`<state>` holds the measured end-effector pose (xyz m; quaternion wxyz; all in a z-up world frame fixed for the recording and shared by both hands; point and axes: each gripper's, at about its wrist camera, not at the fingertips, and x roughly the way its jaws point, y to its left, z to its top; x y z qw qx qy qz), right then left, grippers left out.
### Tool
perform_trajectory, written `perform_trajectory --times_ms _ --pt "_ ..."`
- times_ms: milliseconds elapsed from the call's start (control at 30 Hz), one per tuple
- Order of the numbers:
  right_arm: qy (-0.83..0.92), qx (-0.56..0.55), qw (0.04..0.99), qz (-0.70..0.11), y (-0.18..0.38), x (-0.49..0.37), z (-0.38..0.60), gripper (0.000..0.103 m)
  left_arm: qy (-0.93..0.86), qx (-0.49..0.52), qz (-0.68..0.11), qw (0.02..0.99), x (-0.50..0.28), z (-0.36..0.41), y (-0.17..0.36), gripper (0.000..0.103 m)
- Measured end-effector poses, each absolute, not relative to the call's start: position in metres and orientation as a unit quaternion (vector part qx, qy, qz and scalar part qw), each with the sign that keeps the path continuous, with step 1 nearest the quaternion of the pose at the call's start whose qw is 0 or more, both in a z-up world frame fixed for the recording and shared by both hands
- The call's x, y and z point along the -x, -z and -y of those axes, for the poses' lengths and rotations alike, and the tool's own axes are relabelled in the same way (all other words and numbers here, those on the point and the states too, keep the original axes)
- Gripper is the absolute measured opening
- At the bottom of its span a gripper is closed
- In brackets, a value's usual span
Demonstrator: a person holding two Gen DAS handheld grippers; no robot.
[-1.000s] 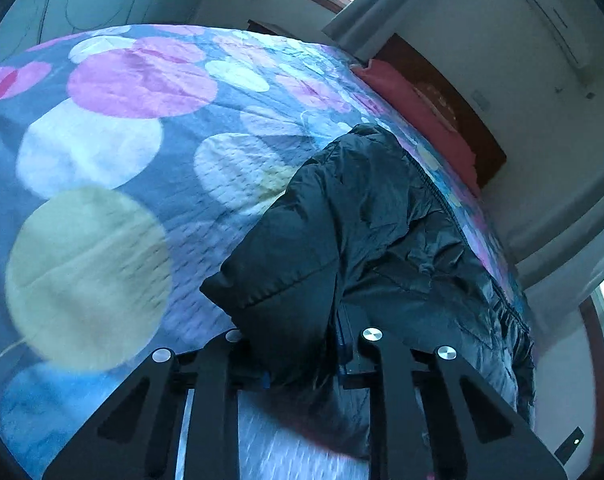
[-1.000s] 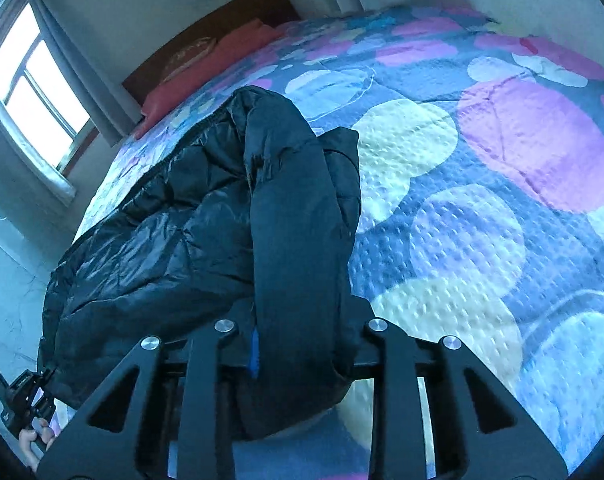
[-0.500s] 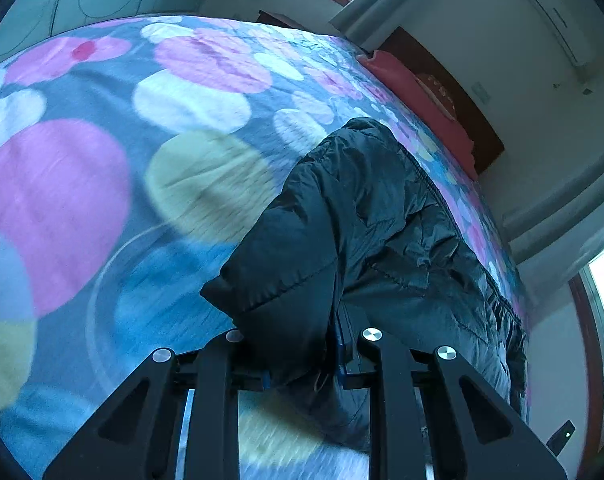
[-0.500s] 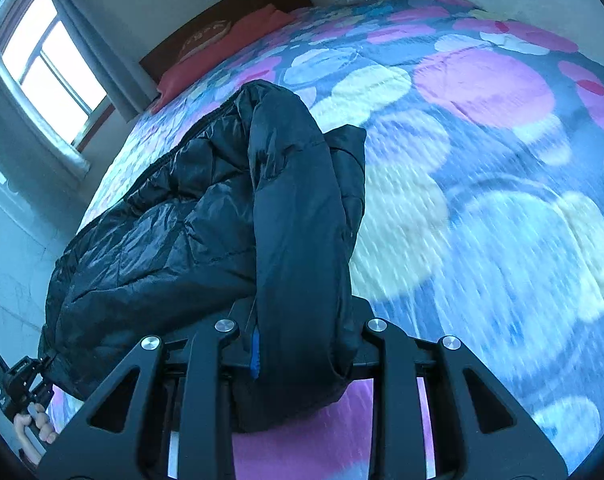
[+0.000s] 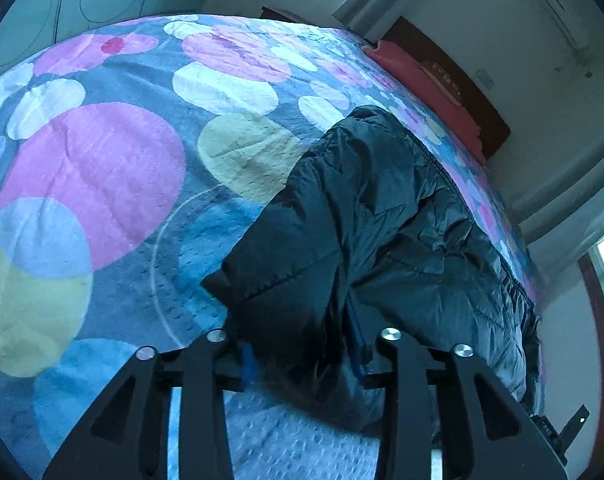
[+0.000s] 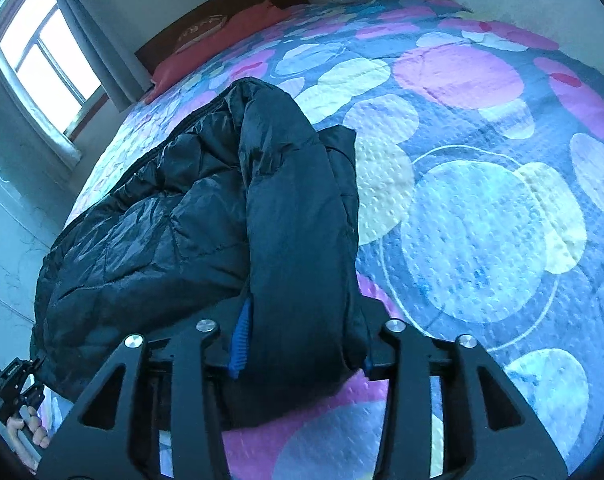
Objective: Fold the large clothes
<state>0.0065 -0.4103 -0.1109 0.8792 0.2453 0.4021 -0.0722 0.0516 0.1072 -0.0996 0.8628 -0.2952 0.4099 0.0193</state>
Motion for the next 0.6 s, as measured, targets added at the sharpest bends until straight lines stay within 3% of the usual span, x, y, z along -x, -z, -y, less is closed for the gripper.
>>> perform_trajectory --times_ms 233,600 --pt "0.117 -0.167 0.896 -0.394 0.082 0.014 0.402 0.05 -0.031 0.29 -0.402 0.868 -0.03 -0.12 0.088 0.054" --pt "0.058 -0.077 0.92 -0.379 0.06 -0.012 0.324 0.051 -0.06 0.251 -0.383 0.887 -0.031 -0.127 0.065 0.062"
